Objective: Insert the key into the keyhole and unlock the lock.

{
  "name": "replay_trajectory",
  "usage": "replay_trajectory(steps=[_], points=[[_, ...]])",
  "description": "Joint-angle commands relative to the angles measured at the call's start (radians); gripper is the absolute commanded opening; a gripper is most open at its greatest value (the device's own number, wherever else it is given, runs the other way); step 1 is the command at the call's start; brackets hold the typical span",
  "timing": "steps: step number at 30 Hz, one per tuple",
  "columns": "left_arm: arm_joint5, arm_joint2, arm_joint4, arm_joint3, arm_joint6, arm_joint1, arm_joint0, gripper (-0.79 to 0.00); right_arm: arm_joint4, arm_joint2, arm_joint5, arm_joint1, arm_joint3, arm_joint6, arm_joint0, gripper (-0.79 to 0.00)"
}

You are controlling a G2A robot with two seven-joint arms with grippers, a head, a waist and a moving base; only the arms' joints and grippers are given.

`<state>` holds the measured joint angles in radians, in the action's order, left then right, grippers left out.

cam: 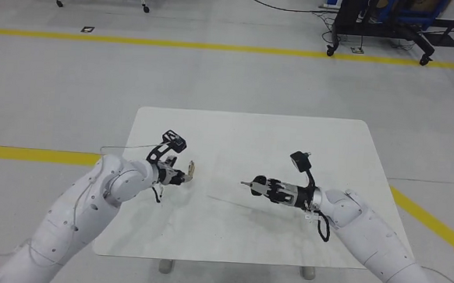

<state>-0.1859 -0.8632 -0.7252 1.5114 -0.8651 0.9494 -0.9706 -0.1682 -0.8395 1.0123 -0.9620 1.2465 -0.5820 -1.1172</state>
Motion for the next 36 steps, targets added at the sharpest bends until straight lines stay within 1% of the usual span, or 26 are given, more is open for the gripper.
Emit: replay_trajectory(steps=[1,6,11,14,19,21,29,34,36], points=[[0.003,0.028,0.003,-0.033,0.006,0.014,0.028,-0.434,0.000,0.000,0.000,0.000,0.000,0.000,0.000,-0.785],[0.017,0.073,0.003,-0.093,0.019,0.044,0.076,-0.446,0.000,0.000,0.000,0.000,0.000,0.000,0.000,-0.785],[0.030,0.115,0.013,-0.147,0.002,0.072,0.117,-0.449,0.000,0.000,0.000,0.000,0.000,0.000,0.000,-0.785],[0.031,0.135,0.022,-0.180,-0.003,0.089,0.140,-0.465,0.000,0.000,0.000,0.000,0.000,0.000,0.000,-0.785],[0.042,0.166,0.010,-0.229,-0.012,0.112,0.168,-0.622,0.000,0.000,0.000,0.000,0.000,0.000,0.000,-0.785],[0.058,0.176,-0.001,-0.243,-0.017,0.120,0.175,-0.646,0.000,0.000,0.000,0.000,0.000,0.000,0.000,-0.785],[0.052,0.181,0.009,-0.283,0.003,0.143,0.194,-0.597,0.000,0.000,0.000,0.000,0.000,0.000,0.000,-0.785],[0.048,0.175,0.007,-0.290,0.003,0.150,0.196,-0.606,0.000,0.000,0.000,0.000,0.000,0.000,0.000,-0.785],[0.047,0.175,0.005,-0.294,0.005,0.153,0.196,-0.622,0.000,0.000,0.000,0.000,0.000,0.000,0.000,-0.785]])
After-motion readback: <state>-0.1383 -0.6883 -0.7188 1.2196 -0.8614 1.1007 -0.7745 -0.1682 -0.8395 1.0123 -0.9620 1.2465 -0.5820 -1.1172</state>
